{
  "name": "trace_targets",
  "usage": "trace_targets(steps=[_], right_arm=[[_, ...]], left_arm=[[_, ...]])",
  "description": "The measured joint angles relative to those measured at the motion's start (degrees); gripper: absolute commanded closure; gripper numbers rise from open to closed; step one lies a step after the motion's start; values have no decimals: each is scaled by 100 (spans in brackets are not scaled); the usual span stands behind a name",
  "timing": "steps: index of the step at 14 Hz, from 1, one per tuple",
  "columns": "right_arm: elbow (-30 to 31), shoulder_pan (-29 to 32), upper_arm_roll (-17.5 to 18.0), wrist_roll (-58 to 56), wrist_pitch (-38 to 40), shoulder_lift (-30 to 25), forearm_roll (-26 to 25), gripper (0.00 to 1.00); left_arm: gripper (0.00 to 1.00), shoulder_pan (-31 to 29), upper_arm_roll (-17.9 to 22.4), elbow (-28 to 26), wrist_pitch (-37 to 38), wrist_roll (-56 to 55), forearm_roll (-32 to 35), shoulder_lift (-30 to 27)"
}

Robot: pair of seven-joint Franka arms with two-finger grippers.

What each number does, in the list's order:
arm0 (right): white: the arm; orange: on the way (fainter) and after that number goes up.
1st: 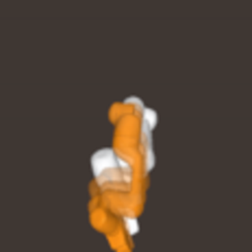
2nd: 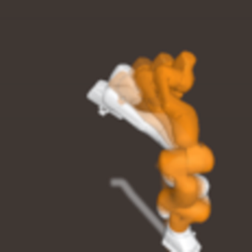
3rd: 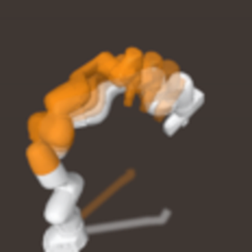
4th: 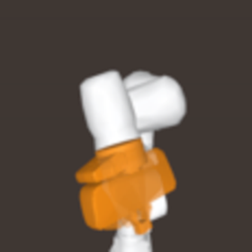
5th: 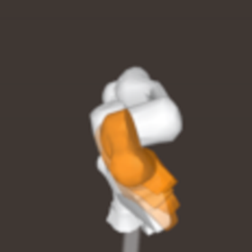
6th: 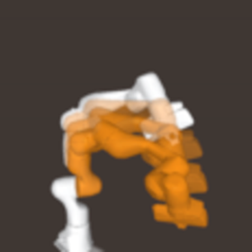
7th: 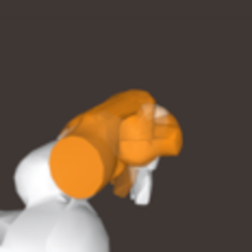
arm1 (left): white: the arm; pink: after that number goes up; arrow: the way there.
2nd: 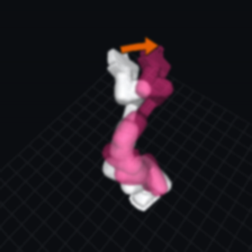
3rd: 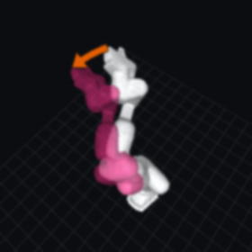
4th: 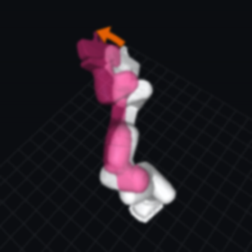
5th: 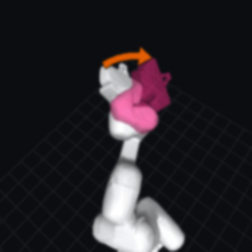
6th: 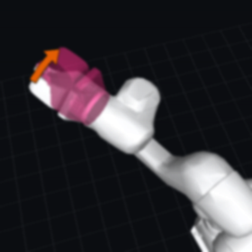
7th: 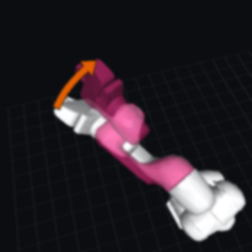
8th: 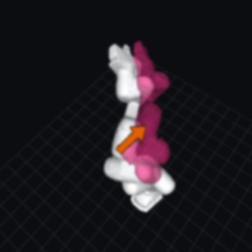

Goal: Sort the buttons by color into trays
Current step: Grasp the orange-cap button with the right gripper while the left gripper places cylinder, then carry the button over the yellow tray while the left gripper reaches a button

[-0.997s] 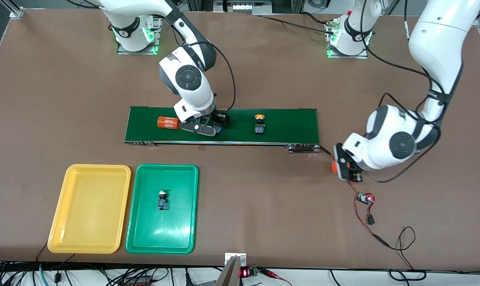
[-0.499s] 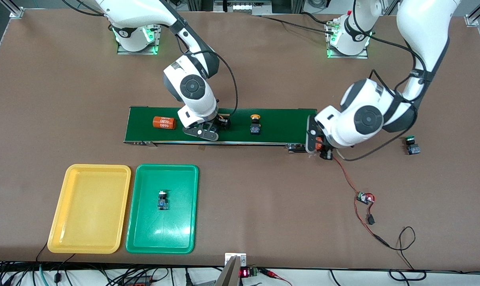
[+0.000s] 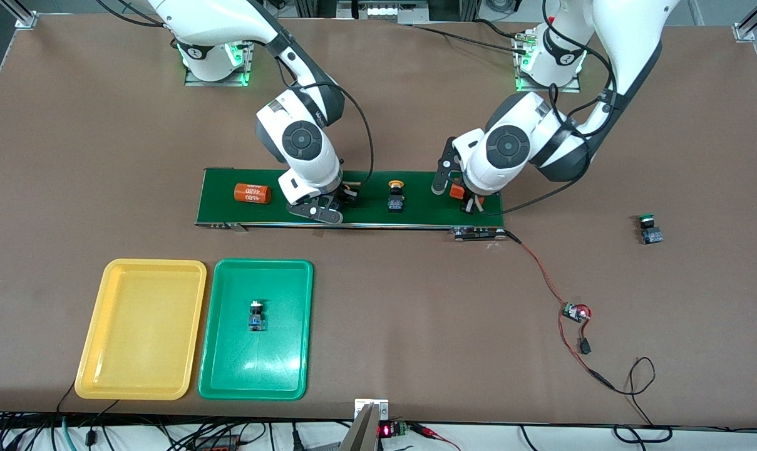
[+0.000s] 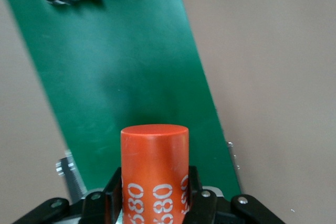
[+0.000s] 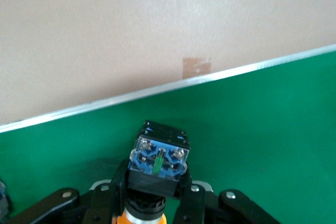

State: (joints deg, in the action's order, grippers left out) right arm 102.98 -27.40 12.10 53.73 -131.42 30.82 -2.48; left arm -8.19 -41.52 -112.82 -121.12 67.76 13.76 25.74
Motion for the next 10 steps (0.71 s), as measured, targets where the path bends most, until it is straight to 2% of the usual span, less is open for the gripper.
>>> trace_targets(steps=[2,3,4,5,7,10], right_arm=[[-196,145,-105,-528,259,-73,-10,97],[-362,250,-207,-891,416,-115,-11,97],[-562,366,-344,-1299,572,-156,-12,97],[-772,501,-501,-1748,726,-192,-12,97],[-1163,860,-779,-2743,1081,-217,-7,97],[-1489,1683,-892,-4156,1515,-215,7,97]], left_arm=[[93,-16,11,-255,-192,0,115,3],[85,-26,16,-363,-358,0,126,10],[46,-39,25,-439,-517,0,127,18],[1,-57,34,-473,-607,0,127,23],[0,-113,55,-466,-685,3,128,19],[0,-326,74,-410,-707,6,132,-68]])
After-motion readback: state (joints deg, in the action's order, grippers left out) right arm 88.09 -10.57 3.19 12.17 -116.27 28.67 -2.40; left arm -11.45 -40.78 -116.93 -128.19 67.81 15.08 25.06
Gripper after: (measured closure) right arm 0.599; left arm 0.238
